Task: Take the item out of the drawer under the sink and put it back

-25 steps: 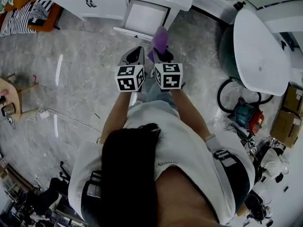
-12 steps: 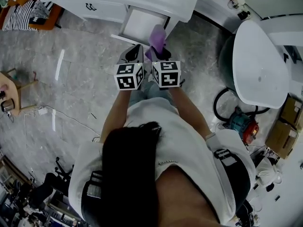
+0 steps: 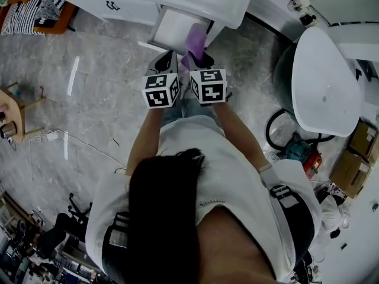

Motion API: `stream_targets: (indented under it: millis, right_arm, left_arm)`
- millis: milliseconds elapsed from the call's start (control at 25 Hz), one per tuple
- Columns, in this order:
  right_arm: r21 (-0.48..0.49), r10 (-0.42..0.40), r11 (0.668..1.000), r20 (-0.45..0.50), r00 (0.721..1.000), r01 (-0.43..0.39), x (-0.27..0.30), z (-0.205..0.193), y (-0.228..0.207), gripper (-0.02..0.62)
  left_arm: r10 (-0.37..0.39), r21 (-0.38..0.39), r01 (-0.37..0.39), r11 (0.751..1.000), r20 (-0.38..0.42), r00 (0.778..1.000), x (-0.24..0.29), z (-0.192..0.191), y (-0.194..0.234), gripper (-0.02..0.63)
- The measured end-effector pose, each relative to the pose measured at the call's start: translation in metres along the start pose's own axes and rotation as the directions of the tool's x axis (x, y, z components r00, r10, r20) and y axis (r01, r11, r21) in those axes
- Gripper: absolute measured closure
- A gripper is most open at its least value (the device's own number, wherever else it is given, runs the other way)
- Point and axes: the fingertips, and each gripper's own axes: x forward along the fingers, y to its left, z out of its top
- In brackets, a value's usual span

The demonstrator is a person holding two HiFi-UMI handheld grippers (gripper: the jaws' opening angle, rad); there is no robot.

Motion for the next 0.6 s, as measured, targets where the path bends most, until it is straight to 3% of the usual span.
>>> stream_targets:
  millis: [360, 600]
  right_arm:
    - [-0.003, -0.040, 0.999, 0.002, 0.999, 0.040, 0.032, 0.019, -0.013, 0.486]
    - [0.038, -0.053, 0.998, -0.018, 0.998, 0.054, 0.059, 0.025, -0.013, 0.486]
  left_arm:
    - [-0.008, 0.015, 0.008, 1.000, -0.007, 1.000, 0.030, 0.016, 0.026, 0.603]
    - [-0.027, 0.015, 0.029, 0.999, -0.064, 0.998, 0.051, 0.013, 0.044, 0.603]
